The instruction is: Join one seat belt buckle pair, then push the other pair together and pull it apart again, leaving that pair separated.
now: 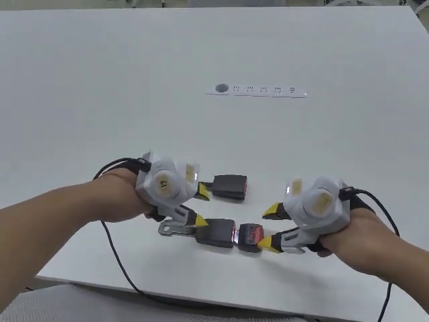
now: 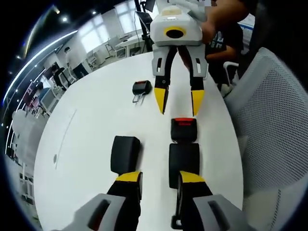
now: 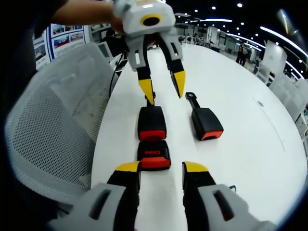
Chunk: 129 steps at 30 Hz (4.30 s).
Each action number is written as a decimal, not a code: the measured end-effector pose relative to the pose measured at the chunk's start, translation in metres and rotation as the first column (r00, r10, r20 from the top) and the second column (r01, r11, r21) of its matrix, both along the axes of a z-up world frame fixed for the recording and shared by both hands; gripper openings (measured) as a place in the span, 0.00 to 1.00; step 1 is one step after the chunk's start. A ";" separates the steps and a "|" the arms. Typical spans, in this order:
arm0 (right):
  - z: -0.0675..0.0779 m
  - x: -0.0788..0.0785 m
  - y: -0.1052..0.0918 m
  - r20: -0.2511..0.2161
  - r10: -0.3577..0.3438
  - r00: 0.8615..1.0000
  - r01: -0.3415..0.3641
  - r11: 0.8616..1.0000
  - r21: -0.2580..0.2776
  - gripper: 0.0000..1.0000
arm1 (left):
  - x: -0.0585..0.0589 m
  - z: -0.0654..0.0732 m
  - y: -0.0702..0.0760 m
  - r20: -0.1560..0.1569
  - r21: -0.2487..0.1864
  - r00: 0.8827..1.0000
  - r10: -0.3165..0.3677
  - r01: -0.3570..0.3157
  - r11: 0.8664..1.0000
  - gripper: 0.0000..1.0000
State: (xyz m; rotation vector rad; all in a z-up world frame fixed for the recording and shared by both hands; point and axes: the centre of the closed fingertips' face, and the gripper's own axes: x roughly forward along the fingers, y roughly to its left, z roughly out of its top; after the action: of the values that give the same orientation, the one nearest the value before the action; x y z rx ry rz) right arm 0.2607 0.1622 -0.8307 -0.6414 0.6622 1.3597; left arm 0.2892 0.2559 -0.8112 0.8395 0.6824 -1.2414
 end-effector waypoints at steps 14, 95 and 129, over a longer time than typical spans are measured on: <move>0.004 0.054 -0.051 0.042 -0.049 0.998 0.051 0.998 -0.043 0.33 | 0.043 0.004 -0.018 0.012 -0.007 1.000 0.011 -0.011 1.000 0.33; -0.023 0.093 -0.019 0.067 0.043 0.997 -0.031 0.985 -0.167 0.32 | 0.069 -0.041 -0.028 -0.017 0.087 0.999 -0.050 0.052 0.995 0.32; -0.023 0.095 0.000 0.061 0.029 0.998 -0.022 0.992 -0.123 0.30 | 0.070 -0.042 -0.028 -0.027 0.079 0.996 -0.081 0.083 0.993 0.31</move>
State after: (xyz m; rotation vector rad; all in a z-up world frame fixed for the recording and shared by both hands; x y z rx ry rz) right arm 0.3561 0.1619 -0.8533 -0.7902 0.6922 1.3242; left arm 0.3592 0.2278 -0.8528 0.9278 0.7262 -1.3065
